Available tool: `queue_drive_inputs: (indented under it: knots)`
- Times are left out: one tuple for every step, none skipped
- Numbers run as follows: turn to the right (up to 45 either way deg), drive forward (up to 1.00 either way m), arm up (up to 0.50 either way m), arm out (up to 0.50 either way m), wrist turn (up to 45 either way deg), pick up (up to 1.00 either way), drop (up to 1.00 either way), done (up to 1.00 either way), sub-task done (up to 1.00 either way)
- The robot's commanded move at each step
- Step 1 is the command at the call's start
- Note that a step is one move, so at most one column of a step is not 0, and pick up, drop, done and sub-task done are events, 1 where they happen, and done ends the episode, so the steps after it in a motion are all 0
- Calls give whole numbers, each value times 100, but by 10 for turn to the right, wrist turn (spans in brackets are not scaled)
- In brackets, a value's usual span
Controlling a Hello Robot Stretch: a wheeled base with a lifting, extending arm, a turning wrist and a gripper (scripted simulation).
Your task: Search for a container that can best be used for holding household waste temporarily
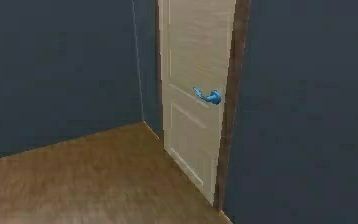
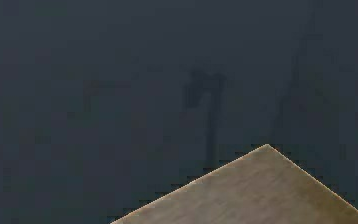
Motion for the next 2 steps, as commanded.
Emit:
queue_drive_inputs:
  knots:
    - [-450,0,0,0,0,0,0,0,0]
    - [-450,0,0,0,0,0,0,0,0]
